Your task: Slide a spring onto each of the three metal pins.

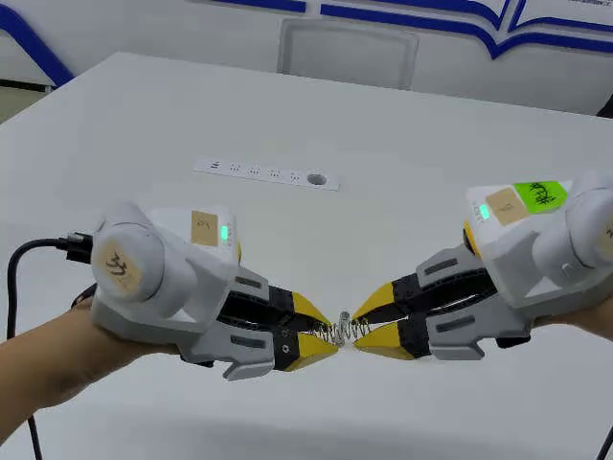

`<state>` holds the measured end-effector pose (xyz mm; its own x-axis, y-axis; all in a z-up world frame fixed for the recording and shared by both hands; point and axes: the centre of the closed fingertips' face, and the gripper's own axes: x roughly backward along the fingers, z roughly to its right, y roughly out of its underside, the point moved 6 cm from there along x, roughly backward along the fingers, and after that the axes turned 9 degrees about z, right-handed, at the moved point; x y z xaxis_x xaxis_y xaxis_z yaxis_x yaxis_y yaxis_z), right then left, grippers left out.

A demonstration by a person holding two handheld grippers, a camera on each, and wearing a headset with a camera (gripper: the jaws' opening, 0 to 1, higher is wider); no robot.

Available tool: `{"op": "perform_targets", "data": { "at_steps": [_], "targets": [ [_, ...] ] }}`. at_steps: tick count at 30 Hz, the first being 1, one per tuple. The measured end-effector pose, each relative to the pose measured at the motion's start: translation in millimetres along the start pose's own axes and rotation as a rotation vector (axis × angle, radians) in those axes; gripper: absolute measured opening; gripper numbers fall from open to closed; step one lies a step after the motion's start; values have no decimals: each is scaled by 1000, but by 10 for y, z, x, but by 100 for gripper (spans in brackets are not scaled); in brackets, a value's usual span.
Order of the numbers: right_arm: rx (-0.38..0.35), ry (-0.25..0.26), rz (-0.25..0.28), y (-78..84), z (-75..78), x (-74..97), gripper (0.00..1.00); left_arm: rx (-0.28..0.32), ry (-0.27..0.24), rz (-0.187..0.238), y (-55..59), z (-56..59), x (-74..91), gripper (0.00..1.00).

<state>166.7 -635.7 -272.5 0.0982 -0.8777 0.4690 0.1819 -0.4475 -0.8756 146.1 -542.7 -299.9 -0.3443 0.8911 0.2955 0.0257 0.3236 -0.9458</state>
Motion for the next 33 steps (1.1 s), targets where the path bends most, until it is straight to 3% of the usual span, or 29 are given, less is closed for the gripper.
{"op": "perform_targets", "data": {
  "at_steps": [3, 4, 10, 15, 18, 23, 28, 33],
  "targets": [
    [-5, 0, 85, -146, -27, -11, 11, -5, 9, 1, -12, 9, -20, 10],
    [-17, 5, 92, -164, -26, -11, 11, 0, 8, 7, -25, 10, -32, 10],
    [-15, 24, 106, -202, -8, -54, 11, 3, -6, 8, -35, -21, -50, 10],
    [-30, 32, 126, -252, 2, -87, 11, 20, -15, 26, -44, -31, -41, 10],
    [-63, 32, 148, -279, 9, -99, 11, 62, -3, 57, -57, -22, -39, 11],
    [-67, 36, 147, -279, 22, -118, 11, 77, -13, 68, -29, -37, -16, 12],
    [-83, 66, 163, -289, 128, -92, 11, 66, -39, 54, 12, -81, 16, 25],
    [-82, 98, 161, -279, 271, -38, 11, 88, -78, 45, 78, -141, 105, 31]
  ]
}}
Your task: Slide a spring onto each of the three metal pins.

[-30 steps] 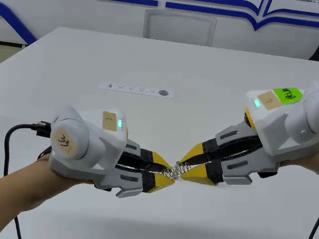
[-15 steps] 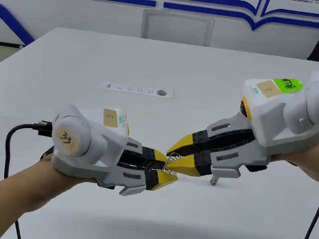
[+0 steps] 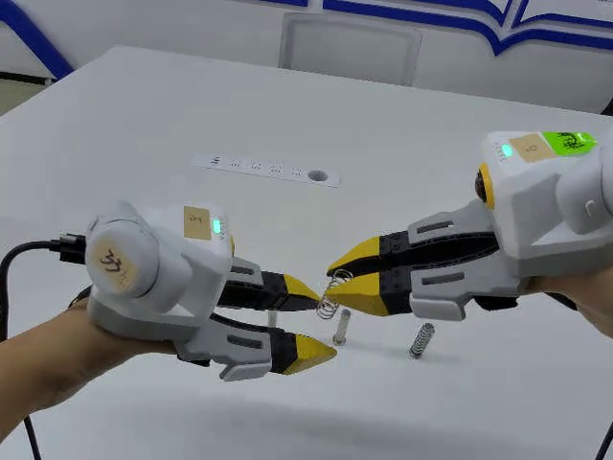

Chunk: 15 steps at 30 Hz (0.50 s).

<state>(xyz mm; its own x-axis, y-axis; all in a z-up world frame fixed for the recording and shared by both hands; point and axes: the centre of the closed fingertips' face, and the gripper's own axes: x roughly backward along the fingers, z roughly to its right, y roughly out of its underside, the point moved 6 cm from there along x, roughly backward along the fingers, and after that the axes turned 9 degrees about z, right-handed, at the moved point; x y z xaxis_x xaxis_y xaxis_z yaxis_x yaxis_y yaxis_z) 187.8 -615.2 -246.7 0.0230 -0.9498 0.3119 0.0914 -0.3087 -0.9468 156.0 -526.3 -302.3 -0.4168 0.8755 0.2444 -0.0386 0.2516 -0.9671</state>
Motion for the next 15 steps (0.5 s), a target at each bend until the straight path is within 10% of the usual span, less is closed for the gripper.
{"op": "perform_targets", "data": {
  "at_steps": [15],
  "targets": [
    [-41, 167, -49, 265, 472, 80, 11, 53, -152, -5, 129, -271, 312, 73]
  ]
}}
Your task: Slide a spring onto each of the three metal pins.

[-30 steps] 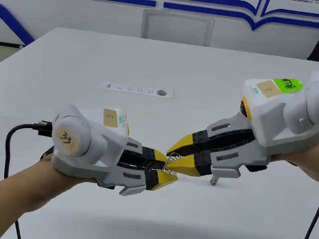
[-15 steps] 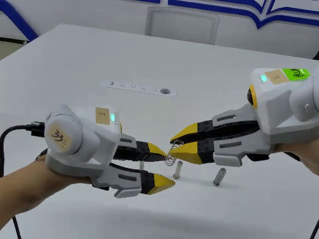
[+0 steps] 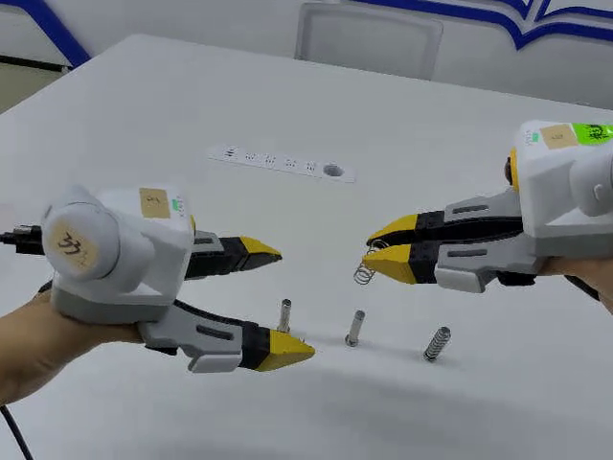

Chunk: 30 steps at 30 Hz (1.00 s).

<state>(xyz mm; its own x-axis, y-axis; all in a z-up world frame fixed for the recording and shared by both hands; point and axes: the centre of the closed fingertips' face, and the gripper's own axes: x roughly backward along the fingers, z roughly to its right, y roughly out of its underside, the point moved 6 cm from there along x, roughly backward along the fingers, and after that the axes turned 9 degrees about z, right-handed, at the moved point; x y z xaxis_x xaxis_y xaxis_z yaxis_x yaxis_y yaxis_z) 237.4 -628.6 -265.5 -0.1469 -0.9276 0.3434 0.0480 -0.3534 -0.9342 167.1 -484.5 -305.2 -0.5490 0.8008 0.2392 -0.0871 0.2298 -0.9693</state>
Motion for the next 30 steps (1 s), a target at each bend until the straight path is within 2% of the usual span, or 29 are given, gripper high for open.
{"op": "perform_targets", "data": {
  "at_steps": [3, 10, 13, 16, 19, 23, 30],
  "targets": [
    [-17, 37, -13, 112, 87, -11, 11, 1, -16, -31, 87, -23, 46, 76],
    [-85, 102, -19, 322, 206, -51, 11, 24, -50, -29, 135, -86, 95, 85],
    [-107, 160, -44, 433, 266, -78, 11, 19, -82, -35, 140, -137, 116, 89],
    [-96, 165, -76, 522, 257, -124, 11, 9, -94, -37, 138, -156, 127, 93],
    [-111, 156, -84, 588, 238, -177, 11, 16, -106, -44, 156, -180, 132, 100],
    [-124, 142, -103, 680, 203, -254, 11, 30, -121, -51, 192, -221, 156, 100],
    [-161, 143, -135, 798, 217, -293, 11, 42, -143, -59, 226, -255, 213, 100]
  ]
}}
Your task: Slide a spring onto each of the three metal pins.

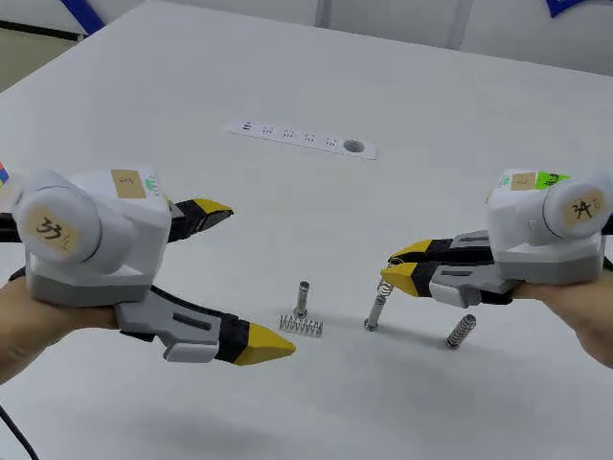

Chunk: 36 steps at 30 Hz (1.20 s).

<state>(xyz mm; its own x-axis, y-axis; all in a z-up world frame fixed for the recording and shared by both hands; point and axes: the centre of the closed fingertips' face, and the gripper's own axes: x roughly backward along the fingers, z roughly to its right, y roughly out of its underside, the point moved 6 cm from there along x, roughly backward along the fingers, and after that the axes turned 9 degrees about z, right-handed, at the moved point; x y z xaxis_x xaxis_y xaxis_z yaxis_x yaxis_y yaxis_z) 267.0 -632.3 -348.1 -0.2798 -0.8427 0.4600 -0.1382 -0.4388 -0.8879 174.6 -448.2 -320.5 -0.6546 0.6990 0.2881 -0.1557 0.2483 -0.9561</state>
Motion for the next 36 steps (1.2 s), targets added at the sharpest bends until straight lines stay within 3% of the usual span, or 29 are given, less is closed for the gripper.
{"op": "perform_targets", "data": {
  "at_steps": [20, 26, 33, 36],
  "targets": [
    [-5, -1, -53, 243, -46, -138, 11, 11, -18, -9, 42, -14, 34, 100],
    [-8, -2, -70, 315, -45, -173, 11, 16, -60, 3, 38, -76, 54, 99],
    [-6, -1, -93, 393, -54, -223, 11, 11, -57, -13, 52, -74, 51, 98],
    [2, -2, -106, 426, -58, -242, 11, 23, -57, -1, 48, -67, 52, 98]
  ]
}}
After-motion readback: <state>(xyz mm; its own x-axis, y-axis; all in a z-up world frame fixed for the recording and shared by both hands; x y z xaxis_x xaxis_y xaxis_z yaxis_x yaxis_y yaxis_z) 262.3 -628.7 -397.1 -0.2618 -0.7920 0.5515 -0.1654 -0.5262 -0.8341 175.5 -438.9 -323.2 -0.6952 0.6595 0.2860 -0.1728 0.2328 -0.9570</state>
